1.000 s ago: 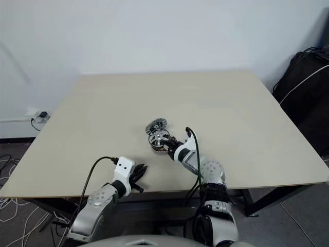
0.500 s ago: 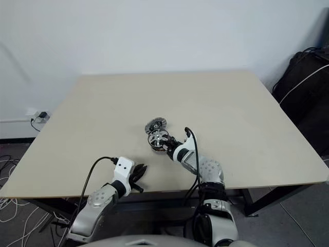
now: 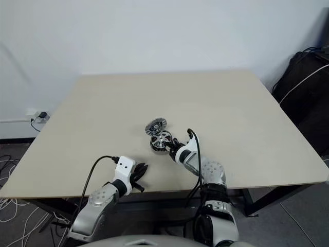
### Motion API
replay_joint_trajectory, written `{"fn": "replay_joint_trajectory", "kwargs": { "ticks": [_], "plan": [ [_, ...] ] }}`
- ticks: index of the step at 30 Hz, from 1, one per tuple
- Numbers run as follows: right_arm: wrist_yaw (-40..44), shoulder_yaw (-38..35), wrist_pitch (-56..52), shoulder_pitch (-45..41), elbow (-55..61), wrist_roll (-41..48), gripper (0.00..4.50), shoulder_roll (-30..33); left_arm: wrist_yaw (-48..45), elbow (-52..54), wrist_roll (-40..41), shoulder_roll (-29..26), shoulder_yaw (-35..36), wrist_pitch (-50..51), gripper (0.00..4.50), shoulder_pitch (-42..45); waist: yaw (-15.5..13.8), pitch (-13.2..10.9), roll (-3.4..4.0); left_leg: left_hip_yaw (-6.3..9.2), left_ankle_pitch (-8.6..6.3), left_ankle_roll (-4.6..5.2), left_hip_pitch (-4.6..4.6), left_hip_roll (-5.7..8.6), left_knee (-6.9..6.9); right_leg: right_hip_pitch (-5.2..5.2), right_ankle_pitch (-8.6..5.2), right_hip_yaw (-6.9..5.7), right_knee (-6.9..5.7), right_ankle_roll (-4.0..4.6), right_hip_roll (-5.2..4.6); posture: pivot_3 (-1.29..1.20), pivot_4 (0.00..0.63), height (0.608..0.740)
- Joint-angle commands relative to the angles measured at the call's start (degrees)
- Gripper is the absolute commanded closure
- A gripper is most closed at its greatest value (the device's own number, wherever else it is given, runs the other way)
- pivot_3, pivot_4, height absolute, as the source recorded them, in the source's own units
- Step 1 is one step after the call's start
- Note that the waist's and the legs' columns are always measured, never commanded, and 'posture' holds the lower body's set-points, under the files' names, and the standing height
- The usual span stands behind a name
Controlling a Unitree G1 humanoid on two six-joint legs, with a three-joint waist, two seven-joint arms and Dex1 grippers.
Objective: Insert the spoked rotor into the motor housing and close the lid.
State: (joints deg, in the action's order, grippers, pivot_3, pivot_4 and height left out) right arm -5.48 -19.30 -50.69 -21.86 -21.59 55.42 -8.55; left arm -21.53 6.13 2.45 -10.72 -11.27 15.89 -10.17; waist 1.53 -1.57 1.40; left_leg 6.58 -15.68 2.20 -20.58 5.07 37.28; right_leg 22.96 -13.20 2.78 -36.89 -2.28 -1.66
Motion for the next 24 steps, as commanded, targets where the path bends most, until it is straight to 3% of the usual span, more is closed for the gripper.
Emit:
{"fn": "replay_joint_trajectory", "kwargs": {
  "ticks": [1, 7, 12, 19, 22, 24],
  "plan": [
    [0.1, -0.1, -0.4, 0.4, 2.8, 0.4, 3.03, -2.1, -0.4, 1.5, 0.6, -0.1, 0.1, -0.4, 3.85, 0.8, 0.0, 0.0, 0.01, 0.00, 0.00, 0.00, 0.00, 0.00, 0.00, 0.00, 0.00, 0.00, 0.00, 0.00, 0.00, 0.00, 0.000, 0.740],
    [0.0, 0.6, -1.2, 0.9, 5.5, 0.6, 1.13, -2.4, -0.5, 1.5, 0.6, -0.1, 0.1, -0.3, 3.85, 0.8, 0.0, 0.1, 0.05, 0.00, 0.00, 0.00, 0.05, 0.00, 0.01, -0.01, 0.00, -0.02, 0.00, 0.00, -0.01, 0.00, 0.000, 0.740],
    [-0.7, 2.0, -1.5, 2.1, 12.2, 0.3, 1.13, -1.8, -0.5, 1.7, 0.6, -0.1, 0.1, -0.3, 3.85, 0.7, 0.0, 0.1, 0.06, 0.00, 0.00, 0.00, 0.03, 0.00, 0.01, 0.00, 0.00, -0.01, 0.00, -0.01, -0.01, 0.00, 0.000, 0.740],
    [-3.8, 5.1, -1.0, 4.3, 19.2, -6.4, 1.13, 1.6, -0.4, 1.8, 0.6, 0.0, 0.1, -0.3, 3.85, 0.9, -0.1, 0.1, 0.06, 0.00, 0.00, 0.00, -0.01, 0.00, 0.00, 0.03, -0.01, 0.01, 0.00, -0.01, 0.00, 0.00, 0.000, 0.740],
    [-1.2, 11.5, 1.7, 5.8, 22.8, -14.0, 1.13, 5.6, -0.5, 1.7, 0.6, 0.1, 0.0, -0.3, 3.85, 1.0, -0.1, 0.1, 0.06, -0.01, 0.00, 0.00, 0.00, 0.00, 0.01, 0.02, -0.02, 0.01, 0.01, -0.04, -0.01, 0.00, 0.000, 0.740],
    [1.6, 18.9, 5.4, 6.5, 24.7, -21.6, 1.52, 9.4, -0.5, 1.6, 0.6, 0.2, -0.1, -0.3, 3.85, 1.1, -0.1, 0.1, 0.06, -0.05, 0.00, 0.00, 0.00, 0.01, 0.02, 0.00, -0.06, 0.02, 0.02, -0.11, -0.01, 0.00, 0.000, 0.740]
  ]
}}
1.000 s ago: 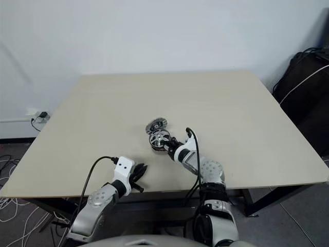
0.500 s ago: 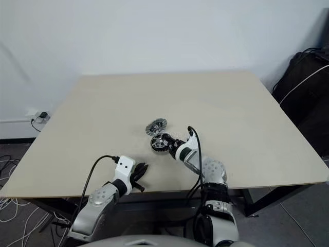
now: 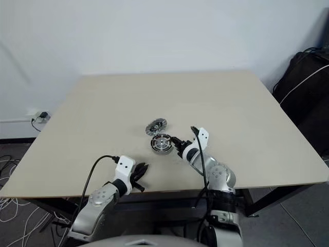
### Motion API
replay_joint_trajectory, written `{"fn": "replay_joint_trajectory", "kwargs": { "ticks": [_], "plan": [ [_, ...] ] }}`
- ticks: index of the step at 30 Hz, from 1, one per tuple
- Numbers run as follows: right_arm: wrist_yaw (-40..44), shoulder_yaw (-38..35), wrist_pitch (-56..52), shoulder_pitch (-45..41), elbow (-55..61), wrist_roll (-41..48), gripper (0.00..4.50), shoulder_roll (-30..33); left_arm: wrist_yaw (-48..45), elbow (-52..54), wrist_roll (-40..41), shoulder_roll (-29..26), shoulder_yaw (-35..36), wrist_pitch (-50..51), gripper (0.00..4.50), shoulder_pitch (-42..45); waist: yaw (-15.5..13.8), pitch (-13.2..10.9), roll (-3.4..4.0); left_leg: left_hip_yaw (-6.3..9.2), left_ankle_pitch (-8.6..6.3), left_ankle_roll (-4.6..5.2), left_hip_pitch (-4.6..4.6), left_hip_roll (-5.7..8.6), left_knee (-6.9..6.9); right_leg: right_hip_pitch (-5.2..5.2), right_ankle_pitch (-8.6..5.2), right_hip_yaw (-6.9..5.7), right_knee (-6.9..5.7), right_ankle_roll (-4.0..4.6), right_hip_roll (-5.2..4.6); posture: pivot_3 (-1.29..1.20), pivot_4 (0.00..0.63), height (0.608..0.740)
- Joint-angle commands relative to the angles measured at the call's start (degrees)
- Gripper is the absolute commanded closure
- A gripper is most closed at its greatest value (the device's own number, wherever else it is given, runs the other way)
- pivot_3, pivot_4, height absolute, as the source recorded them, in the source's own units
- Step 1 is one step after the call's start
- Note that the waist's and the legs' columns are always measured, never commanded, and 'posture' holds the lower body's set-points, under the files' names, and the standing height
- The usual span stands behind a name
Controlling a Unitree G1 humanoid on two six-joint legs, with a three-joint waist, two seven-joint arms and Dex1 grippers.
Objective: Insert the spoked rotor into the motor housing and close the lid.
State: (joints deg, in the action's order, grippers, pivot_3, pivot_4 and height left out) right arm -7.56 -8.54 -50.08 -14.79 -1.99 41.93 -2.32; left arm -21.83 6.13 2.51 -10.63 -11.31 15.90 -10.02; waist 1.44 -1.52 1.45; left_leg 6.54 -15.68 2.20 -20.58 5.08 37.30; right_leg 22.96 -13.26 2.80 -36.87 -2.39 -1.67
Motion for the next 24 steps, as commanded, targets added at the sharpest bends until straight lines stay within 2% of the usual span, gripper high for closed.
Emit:
{"fn": "replay_joint_trajectory", "kwargs": {
  "ticks": [1, 5, 9, 16, 24],
  "plan": [
    [4.8, 11.4, 6.1, -0.6, 5.6, -11.1, 1.77, 4.6, -0.2, 1.6, 0.5, 0.1, -0.1, -0.3, 3.85, 1.1, 0.0, 0.0, 0.00, -0.02, 0.00, 0.00, 0.00, 0.00, 0.00, -0.02, -0.08, 0.00, -0.01, -0.14, 0.00, 0.00, 0.000, 0.740],
    [7.8, 22.0, 11.3, -2.2, 4.8, -22.4, 3.10, 8.5, -0.3, 1.4, 0.5, 0.2, -0.5, -0.6, 3.85, 1.6, 0.1, 0.0, -0.06, -0.03, 0.04, -0.07, 0.01, -0.07, 0.00, -0.05, -0.10, 0.02, -0.03, -0.18, 0.05, 0.00, 0.000, 0.740],
    [10.2, 26.9, 14.1, -5.3, 0.0, -28.9, 4.45, 8.0, 0.3, 0.7, -0.6, 0.2, -1.2, -2.4, 3.85, 1.8, 0.0, 0.0, -0.13, -0.02, 0.09, -0.16, 0.01, -0.08, 0.00, -0.04, -0.09, 0.02, -0.08, -0.16, 0.09, 0.00, 0.000, 0.740],
    [13.9, 27.0, 17.1, -11.6, -10.3, -33.1, 4.48, 3.7, 1.6, 0.1, -1.5, 0.9, -1.7, -6.9, 3.85, 0.8, -0.4, 0.0, -0.24, 0.05, 0.10, -0.17, 0.06, -0.05, 0.02, 0.03, 0.11, -0.07, -0.05, 0.13, 0.08, 0.00, 0.000, 0.740],
    [16.7, 25.0, 19.5, -16.7, -22.6, -36.0, 4.48, 0.9, 1.7, 0.6, -1.2, 1.5, -1.6, -6.9, 3.85, 0.0, -0.4, 0.0, -0.24, 0.05, 0.11, -0.19, 0.06, -0.04, -0.01, 0.10, 0.13, -0.11, -0.08, 0.16, 0.10, 0.00, 0.000, 0.740]
  ]
}}
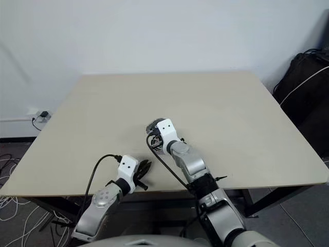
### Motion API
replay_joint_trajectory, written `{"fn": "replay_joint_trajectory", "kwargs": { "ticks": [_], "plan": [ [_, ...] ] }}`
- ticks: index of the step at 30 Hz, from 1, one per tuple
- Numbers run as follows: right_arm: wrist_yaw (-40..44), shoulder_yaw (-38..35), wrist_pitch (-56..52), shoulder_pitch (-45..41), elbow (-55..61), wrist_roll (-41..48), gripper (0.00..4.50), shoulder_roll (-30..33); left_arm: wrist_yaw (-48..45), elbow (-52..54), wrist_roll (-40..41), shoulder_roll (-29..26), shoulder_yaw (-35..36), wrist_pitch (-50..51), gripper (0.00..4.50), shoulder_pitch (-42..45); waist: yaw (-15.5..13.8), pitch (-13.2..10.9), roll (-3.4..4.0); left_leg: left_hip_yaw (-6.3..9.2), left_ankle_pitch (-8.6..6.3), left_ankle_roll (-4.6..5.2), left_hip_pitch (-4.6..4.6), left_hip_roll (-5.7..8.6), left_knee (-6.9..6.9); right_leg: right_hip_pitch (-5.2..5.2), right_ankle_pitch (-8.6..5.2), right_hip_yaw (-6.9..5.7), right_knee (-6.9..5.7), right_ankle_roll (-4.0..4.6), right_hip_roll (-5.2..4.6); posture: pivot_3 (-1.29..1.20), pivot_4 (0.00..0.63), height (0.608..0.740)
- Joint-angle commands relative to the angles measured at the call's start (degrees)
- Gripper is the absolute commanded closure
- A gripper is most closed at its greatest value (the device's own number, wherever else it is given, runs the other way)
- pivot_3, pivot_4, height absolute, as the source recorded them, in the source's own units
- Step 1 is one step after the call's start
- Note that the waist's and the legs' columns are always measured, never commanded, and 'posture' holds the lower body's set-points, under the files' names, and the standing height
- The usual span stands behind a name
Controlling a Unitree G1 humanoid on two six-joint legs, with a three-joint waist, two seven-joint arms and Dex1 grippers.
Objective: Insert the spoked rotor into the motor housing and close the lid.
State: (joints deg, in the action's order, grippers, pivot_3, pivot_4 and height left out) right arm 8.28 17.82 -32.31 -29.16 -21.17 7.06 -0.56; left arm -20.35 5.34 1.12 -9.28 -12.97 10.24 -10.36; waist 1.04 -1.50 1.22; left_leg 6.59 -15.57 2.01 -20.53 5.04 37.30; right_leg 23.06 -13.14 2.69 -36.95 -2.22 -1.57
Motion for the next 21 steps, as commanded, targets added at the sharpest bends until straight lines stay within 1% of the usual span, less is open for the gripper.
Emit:
{"fn": "replay_joint_trajectory", "kwargs": {
  "ticks": [1, 5, 9, 14, 17, 20, 21],
  "plan": [
    [1.1, -1.3, 1.8, -2.6, -4.7, -1.5, 4.48, -0.9, 0.3, 1.4, 0.2, 0.2, 0.1, -1.3, 3.85, 0.3, 0.0, 0.0, 0.00, 0.00, 0.00, 0.00, 0.00, 0.00, 0.00, 0.00, 0.01, -0.02, -0.01, 0.01, 0.00, 0.00, 0.000, 0.740],
    [2.0, -2.0, 1.1, -2.7, -7.6, -2.5, 4.48, -1.2, 0.5, 1.7, 0.4, 0.4, 0.2, -1.2, 3.85, 0.0, 0.2, 0.1, 0.01, -0.02, 0.01, -0.02, 0.00, 0.00, -0.01, 0.02, 0.05, -0.03, -0.02, 0.08, 0.01, 0.00, 0.000, 0.740],
    [5.3, -2.7, -0.1, -2.6, -3.3, -1.8, 4.48, -0.6, 0.5, 1.7, 0.5, 0.5, 0.1, -1.2, 3.85, -0.1, 0.2, 0.1, -0.01, 0.00, 0.02, -0.03, 0.01, 0.00, 0.00, 0.01, 0.05, -0.04, -0.04, 0.08, 0.01, 0.00, 0.000, 0.740],
    [15.8, 2.3, -3.1, -2.1, 9.2, -2.2, 4.48, 5.5, 0.0, 1.3, 0.6, 0.6, -0.2, -1.4, 3.85, 0.2, 0.2, 0.1, -0.01, -0.01, 0.02, -0.03, -0.02, 0.01, 0.00, 0.05, 0.05, -0.04, -0.04, 0.07, 0.00, 0.00, 0.000, 0.740],
    [22.6, 6.5, -5.2, -3.2, 14.7, -3.6, 4.48, 11.1, -0.3, 0.5, 0.6, 0.7, -0.4, -1.4, 3.85, 0.9, 0.2, 0.1, -0.02, 0.02, 0.02, -0.03, -0.02, 0.00, 0.00, 0.05, 0.05, -0.07, -0.03, 0.07, 0.00, 0.00, 0.000, 0.740],
    [28.0, 10.8, -5.8, -4.5, 17.3, -5.6, 3.89, 15.4, -0.7, -0.1, 0.6, 0.9, -0.6, -1.5, 3.85, 1.4, 0.1, 0.1, -0.04, 0.02, 0.03, -0.03, -0.02, 0.00, 0.02, 0.02, 0.04, -0.10, -0.02, 0.06, -0.01, 0.00, 0.000, 0.740],
    [29.3, 12.6, -5.7, -5.2, 17.5, -6.9, 3.59, 16.7, -0.7, -0.2, 0.6, 1.0, -0.6, -1.6, 3.85, 1.6, 0.1, 0.1, -0.05, 0.02, 0.03, -0.03, -0.02, -0.01, 0.03, 0.00, 0.04, -0.11, -0.01, 0.06, -0.01, 0.00, 0.000, 0.740]
  ]
}}
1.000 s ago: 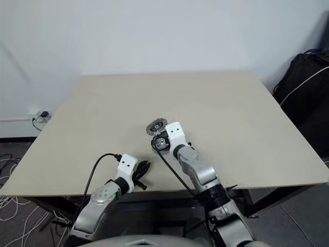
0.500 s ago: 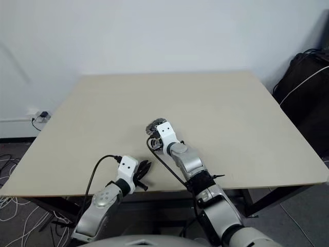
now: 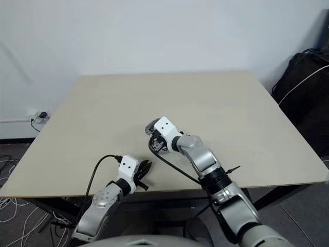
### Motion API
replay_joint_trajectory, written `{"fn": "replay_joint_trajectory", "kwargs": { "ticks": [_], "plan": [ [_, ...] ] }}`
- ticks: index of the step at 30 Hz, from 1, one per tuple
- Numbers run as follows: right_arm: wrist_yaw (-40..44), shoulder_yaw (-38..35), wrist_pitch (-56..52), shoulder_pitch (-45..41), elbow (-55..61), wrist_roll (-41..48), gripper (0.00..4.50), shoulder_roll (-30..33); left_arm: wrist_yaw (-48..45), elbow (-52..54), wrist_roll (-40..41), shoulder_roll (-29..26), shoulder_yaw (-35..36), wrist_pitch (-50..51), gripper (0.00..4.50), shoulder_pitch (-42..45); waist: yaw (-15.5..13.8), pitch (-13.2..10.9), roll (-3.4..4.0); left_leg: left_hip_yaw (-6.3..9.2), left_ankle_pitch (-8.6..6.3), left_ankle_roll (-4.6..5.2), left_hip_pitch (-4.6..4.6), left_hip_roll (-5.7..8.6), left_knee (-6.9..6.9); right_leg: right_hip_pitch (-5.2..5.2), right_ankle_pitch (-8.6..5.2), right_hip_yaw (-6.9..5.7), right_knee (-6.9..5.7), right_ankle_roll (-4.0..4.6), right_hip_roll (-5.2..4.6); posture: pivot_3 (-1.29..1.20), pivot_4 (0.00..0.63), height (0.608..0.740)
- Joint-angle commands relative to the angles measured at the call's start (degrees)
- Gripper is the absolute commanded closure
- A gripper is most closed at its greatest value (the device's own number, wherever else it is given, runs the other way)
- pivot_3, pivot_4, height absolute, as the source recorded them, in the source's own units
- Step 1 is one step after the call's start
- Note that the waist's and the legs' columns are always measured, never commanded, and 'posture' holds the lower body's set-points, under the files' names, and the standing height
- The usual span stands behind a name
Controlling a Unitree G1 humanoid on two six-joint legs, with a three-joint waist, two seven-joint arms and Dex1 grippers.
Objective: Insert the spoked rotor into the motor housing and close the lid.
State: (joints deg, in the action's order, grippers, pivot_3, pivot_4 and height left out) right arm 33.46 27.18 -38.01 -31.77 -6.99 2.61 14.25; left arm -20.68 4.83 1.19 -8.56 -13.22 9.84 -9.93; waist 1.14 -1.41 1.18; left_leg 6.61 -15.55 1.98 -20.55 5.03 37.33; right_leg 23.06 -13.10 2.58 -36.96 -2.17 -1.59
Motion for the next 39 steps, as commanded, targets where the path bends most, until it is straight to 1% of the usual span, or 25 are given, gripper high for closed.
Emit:
{"fn": "replay_joint_trajectory", "kwargs": {
  "ticks": [1, 3, 5, 8, 14, 19, 32, 33, 35, 36, 39],
  "plan": [
    [5.3, 5.6, 0.4, -3.5, 3.1, -4.4, 3.23, 3.4, -0.5, 0.1, 0.5, 0.4, -0.4, -1.3, 3.85, 1.3, 0.0, 0.0, 0.00, 0.00, 0.00, 0.00, 0.00, 0.00, 0.02, 0.00, 0.00, -0.01, 0.00, -0.01, 0.00, 0.00, 0.000, 0.740],
    [8.2, 9.9, 1.8, -5.3, 2.4, -8.1, 2.61, 6.0, -0.5, -0.2, 0.4, 0.5, -0.5, -1.4, 3.85, 1.5, -0.2, 0.0, -0.02, 0.01, 0.00, 0.00, 0.00, 0.00, 0.04, -0.02, 0.00, -0.03, 0.00, -0.01, -0.01, 0.00, 0.000, 0.740],
    [10.8, 12.3, 2.8, -6.5, 1.9, -9.9, 1.91, 7.3, -0.6, -0.4, 0.4, 0.7, -0.5, -1.5, 3.85, 1.6, -0.3, 0.0, -0.04, 0.02, 0.00, 0.00, 0.00, 0.00, 0.06, -0.02, 0.00, -0.05, 0.00, -0.02, -0.01, 0.00, 0.000, 0.740],
    [14.9, 15.6, 4.6, -9.7, -0.8, -13.0, 1.91, 8.1, -0.6, -0.6, 0.4, 0.9, -0.6, -1.7, 3.85, 1.6, -0.4, 0.0, -0.06, 0.03, 0.00, -0.01, 0.00, 0.00, 0.06, -0.01, 0.01, -0.04, 0.00, -0.01, 0.00, 0.00, 0.000, 0.740],
    [18.3, 17.4, 8.6, -13.2, -9.0, -16.5, 1.91, 6.4, 0.1, -0.2, 0.4, 1.2, -0.4, -2.2, 3.85, 0.5, -0.6, 0.0, -0.13, 0.05, 0.01, -0.02, 0.00, 0.00, 0.07, -0.03, 0.01, -0.06, 0.00, 0.00, -0.01, 0.00, 0.000, 0.740],
    [19.9, 17.2, 11.4, -14.5, -15.0, -18.5, 1.91, 4.5, 0.7, 0.4, 0.5, 1.3, -0.1, -2.5, 3.85, -0.6, -0.6, 0.0, -0.13, 0.05, 0.00, -0.02, 0.00, 0.01, 0.06, 0.00, 0.02, -0.05, 0.00, 0.01, -0.01, 0.00, 0.000, 0.740],
    [21.5, 15.8, 16.5, -16.6, -25.7, -22.4, 1.91, 1.7, 1.9, 0.4, 0.5, 1.8, 0.6, -3.2, 3.85, -1.1, -0.5, 0.0, -0.12, 0.05, 0.03, -0.08, 0.02, 0.01, 0.06, 0.00, 0.05, -0.06, -0.06, 0.06, 0.00, 0.00, 0.000, 0.740],
    [21.5, 15.6, 16.7, -16.7, -26.3, -22.7, 2.30, 1.5, 2.0, 0.4, 0.5, 1.8, 0.6, -3.3, 3.85, -1.0, -0.5, 0.0, -0.13, 0.05, 0.04, -0.09, 0.02, 0.01, 0.06, 0.00, 0.06, -0.06, -0.07, 0.07, 0.00, 0.00, 0.000, 0.740],
    [21.6, 15.3, 17.1, -16.9, -27.2, -23.1, 2.83, 1.1, 2.0, 0.2, 0.5, 1.9, 0.6, -3.3, 3.85, -0.9, -0.5, 0.1, -0.14, 0.05, 0.05, -0.10, 0.04, 0.01, 0.06, 0.00, 0.06, -0.06, -0.09, 0.07, 0.01, 0.00, 0.000, 0.740],
    [21.6, 15.1, 17.3, -16.9, -27.6, -23.4, 3.20, 0.9, 2.1, 0.2, 0.5, 2.0, 0.6, -3.3, 3.85, -0.9, -0.5, 0.1, -0.14, 0.06, 0.05, -0.11, 0.04, 0.01, 0.06, -0.01, 0.06, -0.06, -0.10, 0.07, 0.01, 0.00, 0.000, 0.740],
    [21.5, 14.5, 17.8, -17.0, -28.4, -23.8, 4.13, 0.4, 2.2, 0.0, 0.5, 2.1, 0.7, -3.4, 3.85, -0.8, -0.5, 0.1, -0.17, 0.06, 0.06, -0.13, 0.06, 0.00, 0.06, -0.01, 0.06, -0.06, -0.12, 0.07, 0.02, 0.00, 0.000, 0.740]
  ]
}}
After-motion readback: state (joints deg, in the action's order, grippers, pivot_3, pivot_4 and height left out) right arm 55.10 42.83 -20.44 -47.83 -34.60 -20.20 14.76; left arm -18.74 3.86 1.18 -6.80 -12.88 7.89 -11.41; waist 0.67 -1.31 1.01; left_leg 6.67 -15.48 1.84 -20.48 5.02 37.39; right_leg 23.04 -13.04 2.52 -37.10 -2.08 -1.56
